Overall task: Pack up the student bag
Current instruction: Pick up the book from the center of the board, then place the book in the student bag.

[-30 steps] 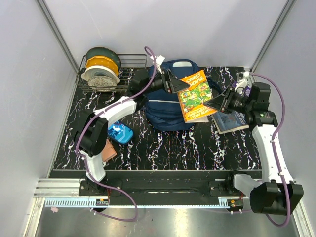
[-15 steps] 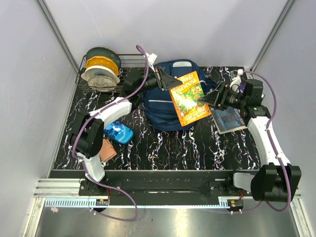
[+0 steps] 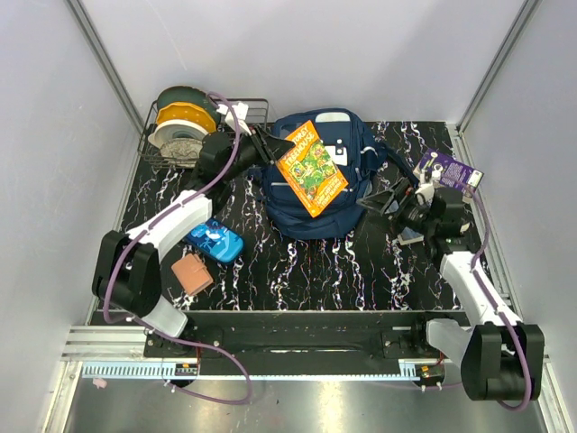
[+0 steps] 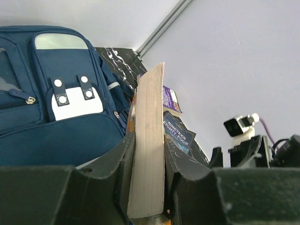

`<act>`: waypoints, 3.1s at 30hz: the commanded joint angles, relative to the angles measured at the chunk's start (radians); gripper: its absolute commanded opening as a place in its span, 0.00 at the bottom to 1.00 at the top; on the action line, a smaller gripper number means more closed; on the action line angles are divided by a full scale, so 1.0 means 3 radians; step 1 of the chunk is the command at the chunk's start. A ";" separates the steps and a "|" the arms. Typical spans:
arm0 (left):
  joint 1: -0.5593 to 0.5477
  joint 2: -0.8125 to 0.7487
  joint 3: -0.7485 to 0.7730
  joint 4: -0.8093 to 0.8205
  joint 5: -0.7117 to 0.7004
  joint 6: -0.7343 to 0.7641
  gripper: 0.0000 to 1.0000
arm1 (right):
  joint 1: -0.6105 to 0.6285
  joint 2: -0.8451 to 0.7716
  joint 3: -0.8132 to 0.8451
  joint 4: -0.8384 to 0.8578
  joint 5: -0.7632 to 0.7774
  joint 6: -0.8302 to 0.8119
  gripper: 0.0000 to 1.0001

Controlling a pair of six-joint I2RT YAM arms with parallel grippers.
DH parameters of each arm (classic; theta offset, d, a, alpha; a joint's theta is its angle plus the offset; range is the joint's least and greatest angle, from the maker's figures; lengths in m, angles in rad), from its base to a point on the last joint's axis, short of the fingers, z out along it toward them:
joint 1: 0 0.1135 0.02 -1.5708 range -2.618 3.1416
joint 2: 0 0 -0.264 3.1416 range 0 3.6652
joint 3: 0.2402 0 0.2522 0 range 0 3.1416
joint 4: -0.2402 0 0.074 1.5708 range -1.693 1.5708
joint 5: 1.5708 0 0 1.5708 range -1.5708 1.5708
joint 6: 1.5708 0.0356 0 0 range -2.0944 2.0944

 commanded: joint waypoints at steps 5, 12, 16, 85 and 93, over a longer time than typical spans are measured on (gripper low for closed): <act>-0.0021 -0.0345 -0.0153 0.0465 -0.0365 -0.0226 0.00 | 0.0523 -0.0166 -0.0537 0.1401 0.0187 0.1053 1.00; -0.0021 -0.0406 -0.0306 0.0797 -0.0314 -0.0507 0.00 | 0.0974 0.0524 -0.0732 0.2810 0.0570 0.1539 1.00; -0.0016 -0.0462 -0.0373 0.0894 -0.0294 -0.0589 0.00 | 0.1117 0.1086 -0.0768 0.3569 0.0754 0.1806 1.00; -0.0143 -0.1715 -0.0884 -0.1268 -0.0672 0.0673 0.99 | 0.0341 -0.0217 0.0570 0.0712 0.1951 0.0093 0.00; -0.0378 -0.1823 -0.0915 -0.1554 -0.1141 0.0975 0.99 | 0.0330 0.0147 0.0848 0.0640 0.1849 0.0047 0.00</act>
